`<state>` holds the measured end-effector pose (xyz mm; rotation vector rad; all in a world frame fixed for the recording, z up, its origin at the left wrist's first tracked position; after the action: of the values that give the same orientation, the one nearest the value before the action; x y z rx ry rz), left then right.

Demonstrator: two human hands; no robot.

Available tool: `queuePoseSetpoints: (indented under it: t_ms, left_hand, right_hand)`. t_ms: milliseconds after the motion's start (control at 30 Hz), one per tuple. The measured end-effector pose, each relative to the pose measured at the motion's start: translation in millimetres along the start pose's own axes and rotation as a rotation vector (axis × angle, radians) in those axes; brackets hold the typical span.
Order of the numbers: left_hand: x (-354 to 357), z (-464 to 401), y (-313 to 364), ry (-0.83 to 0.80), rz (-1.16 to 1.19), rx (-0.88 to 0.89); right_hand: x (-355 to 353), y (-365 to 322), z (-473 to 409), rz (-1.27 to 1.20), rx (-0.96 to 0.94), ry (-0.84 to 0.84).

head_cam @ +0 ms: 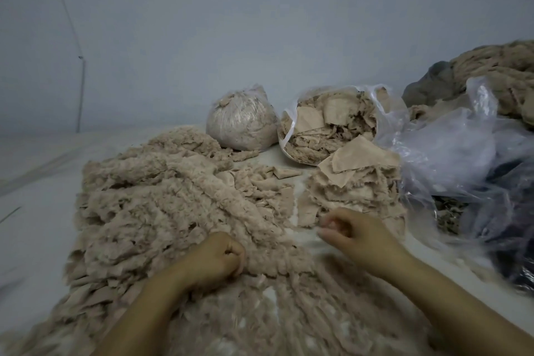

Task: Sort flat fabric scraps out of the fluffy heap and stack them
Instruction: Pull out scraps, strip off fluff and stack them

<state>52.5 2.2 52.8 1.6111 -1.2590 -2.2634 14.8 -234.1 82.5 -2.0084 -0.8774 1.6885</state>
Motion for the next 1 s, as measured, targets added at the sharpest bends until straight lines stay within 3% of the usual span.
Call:
queuePoseSetpoints:
  t_ms: [167,300,367,500,567,633,767,833,933,1000]
  left_hand:
    - [7,3,6,0.001,0.098,0.052]
    - [4,6,0,0.097,0.264,0.058]
    - [-4,6,-5,0.274,0.263,0.079]
    - [-34,24,5,0.881,0.055,0.254]
    - [-48,27,9,1.022,-0.126,0.256]
    - [-62,18,7,0.996,-0.274,0.165]
    - [-85,-18,-1,0.600,-0.369,-0.039]
    - [-92,-34,-8,0.486,-0.479,-0.145]
    - [-106,-42,3,0.661,-0.464,-0.097]
    - [-115,-42,21,0.836,-0.340,0.001]
  right_hand:
    - [71,-21,-42,-0.092,0.095,-0.255]
    - [71,-3,-58,-0.517,0.183,-0.020]
    - [54,5,-61,-0.692,0.224,0.139]
    - [21,13,-64,-0.664,0.191,0.371]
    - [6,11,-60,-0.688,0.134,0.434]
    - [-4,1,-53,-0.670,-0.008,0.402]
    - [-5,-13,-29,-0.704,-0.171,0.287]
    - [-1,-9,-21,-0.728,-0.173,0.204]
    - [8,4,-20,-0.576,-0.132,0.086]
    - [7,13,-24,-0.303,-0.126,0.210]
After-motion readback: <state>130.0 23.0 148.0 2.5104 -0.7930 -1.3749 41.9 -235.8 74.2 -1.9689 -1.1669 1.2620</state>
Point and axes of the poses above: each hand's wrist, its own z-axis away from the middle knuckle, its own x-axis out of the palm, y = z × x, the point moved 5 cm from there along -z, towards the middle knuckle, and after that the axes turned 4 degrees about -y, right-handed, at the moved point
